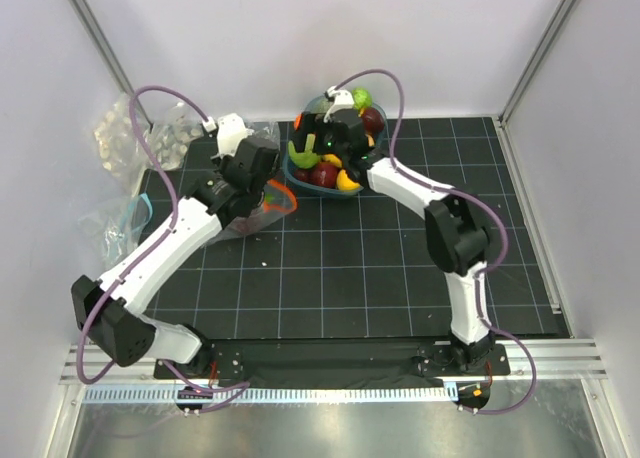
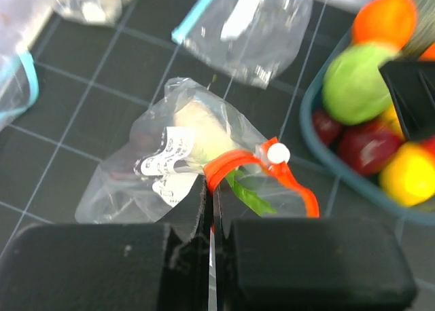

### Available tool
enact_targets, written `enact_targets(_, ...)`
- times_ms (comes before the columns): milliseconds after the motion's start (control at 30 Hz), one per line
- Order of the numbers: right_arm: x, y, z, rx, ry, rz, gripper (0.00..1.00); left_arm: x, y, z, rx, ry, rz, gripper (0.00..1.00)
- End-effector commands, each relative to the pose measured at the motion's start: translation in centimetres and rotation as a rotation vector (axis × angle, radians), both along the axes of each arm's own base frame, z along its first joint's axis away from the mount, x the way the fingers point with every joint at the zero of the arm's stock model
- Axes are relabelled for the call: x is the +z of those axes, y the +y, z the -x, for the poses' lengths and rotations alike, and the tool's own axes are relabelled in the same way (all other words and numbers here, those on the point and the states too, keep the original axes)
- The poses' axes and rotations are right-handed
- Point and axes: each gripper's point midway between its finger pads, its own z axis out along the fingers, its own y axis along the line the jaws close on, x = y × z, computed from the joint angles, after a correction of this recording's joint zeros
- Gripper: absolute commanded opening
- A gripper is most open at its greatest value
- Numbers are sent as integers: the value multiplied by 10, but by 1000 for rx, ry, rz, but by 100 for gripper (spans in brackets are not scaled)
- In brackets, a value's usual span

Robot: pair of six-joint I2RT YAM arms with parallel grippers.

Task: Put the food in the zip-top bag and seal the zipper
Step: Pick up the fake fruit from the bin.

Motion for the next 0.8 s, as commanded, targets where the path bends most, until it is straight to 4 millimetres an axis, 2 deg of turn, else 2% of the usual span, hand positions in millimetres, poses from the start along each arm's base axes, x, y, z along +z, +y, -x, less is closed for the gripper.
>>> enact_targets(0, -20, 6, -19, -14, 12, 54, 100, -24, -11, -17, -47, 14, 29, 2)
enact_targets(33, -30, 10, -22, -4, 23, 59, 100, -36, -13, -22, -67, 48, 33, 1)
enact_targets(67, -51, 13, -27, -3, 50, 80, 100, -45, -13, -25, -69, 70, 26, 0)
enact_targets(100, -43, 17, -34, -3, 33, 73, 100, -61, -14, -29, -67, 110, 2, 0)
enact_targets(167, -64, 21, -41, -1, 66, 105, 100, -80, -14, -29, -73, 158, -35, 0)
enact_targets(200, -55, 23, -45, -4, 54, 98, 100, -87, -15, -30, -80, 177, -48, 0)
enact_targets(267, -63, 23, -48, -14, 73, 108, 100, -101, -17, -32, -99, 220, -75, 0)
enact_targets(367, -73, 20, -50, -38, 96, 104, 98, -107, -25, -32, -137, 244, -61, 1)
enact_targets(500, -75, 25, -47, -21, 100, 92, 74, -102, -36, -27, -199, 248, -13, 0)
enact_targets(567, -71, 24, -47, -21, 95, 95, 70, -96, -35, -23, -207, 234, 0, 0)
enact_targets(633, -67, 24, -45, -17, 94, 101, 77, -97, -33, -19, -210, 234, 5, 0)
enact_targets(667, -67, 25, -43, -13, 98, 104, 85, -94, -33, -18, -211, 227, 10, 0)
enact_targets(700, -64, 27, -42, 0, 91, 109, 97, -91, -33, -16, -214, 218, 20, 0)
enact_targets(767, -67, 31, -36, 11, 100, 144, 100, -90, -33, -13, -221, 214, 32, 0)
